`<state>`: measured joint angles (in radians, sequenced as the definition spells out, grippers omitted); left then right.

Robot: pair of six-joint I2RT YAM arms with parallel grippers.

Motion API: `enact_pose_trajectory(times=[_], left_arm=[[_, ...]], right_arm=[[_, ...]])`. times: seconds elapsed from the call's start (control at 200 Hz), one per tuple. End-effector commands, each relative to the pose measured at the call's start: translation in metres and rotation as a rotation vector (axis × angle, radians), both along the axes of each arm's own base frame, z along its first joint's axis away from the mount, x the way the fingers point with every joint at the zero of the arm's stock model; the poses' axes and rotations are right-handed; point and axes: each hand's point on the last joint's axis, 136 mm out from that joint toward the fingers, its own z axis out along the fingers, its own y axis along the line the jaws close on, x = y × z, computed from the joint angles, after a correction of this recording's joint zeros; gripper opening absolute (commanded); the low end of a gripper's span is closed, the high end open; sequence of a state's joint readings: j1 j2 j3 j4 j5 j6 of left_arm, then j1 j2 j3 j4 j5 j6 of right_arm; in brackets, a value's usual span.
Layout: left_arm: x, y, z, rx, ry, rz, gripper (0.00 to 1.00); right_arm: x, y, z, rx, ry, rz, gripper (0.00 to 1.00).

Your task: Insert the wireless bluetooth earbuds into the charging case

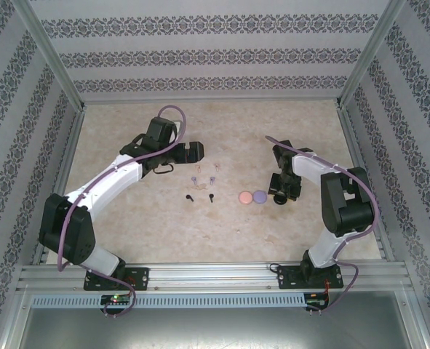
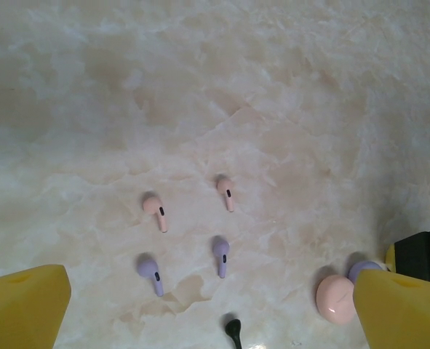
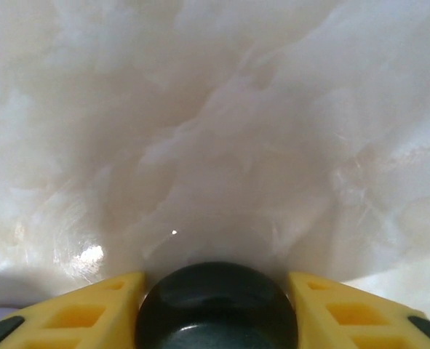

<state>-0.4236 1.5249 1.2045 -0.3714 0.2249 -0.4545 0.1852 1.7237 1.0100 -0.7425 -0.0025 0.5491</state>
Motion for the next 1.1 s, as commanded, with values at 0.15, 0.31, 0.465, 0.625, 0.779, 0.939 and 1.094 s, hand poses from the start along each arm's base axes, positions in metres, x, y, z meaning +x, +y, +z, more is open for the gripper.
enact_pose_trajectory(times=[0.15,0.31,0.465,0.625,0.779,0.939,1.094], left_arm=[[-0.01,0.012,0.003,-0.019,0.089,0.146,0.99],[-0.019,0.024,0.008,-0.034,0.049,0.197,1.0],[-0.022,0.024,0.014,-0.051,-0.057,0.153,1.0],[-0.025,0.006,0.019,-0.163,-0.166,0.056,0.99],[-0.026,-0.021,0.017,-0.339,-0.222,-0.038,1.0],[-0.024,-0.042,0.011,-0.434,-0.25,-0.097,1.0],[-0.023,-0.061,0.009,-0.463,-0.264,-0.154,1.0]], right_arm=[[-0.009,0.0,0.006,0.032,-0.034,-0.033,0.38],[-0.009,0.001,0.027,0.067,-0.107,-0.067,0.38],[0.0,0.017,0.054,0.163,-0.191,-0.104,0.37],[0.02,0.05,0.091,0.291,-0.287,-0.133,0.37],[0.044,0.092,0.114,0.415,-0.341,-0.19,0.37],[0.07,0.136,0.123,0.533,-0.35,-0.271,0.37],[0.091,0.172,0.126,0.621,-0.338,-0.33,0.37]])
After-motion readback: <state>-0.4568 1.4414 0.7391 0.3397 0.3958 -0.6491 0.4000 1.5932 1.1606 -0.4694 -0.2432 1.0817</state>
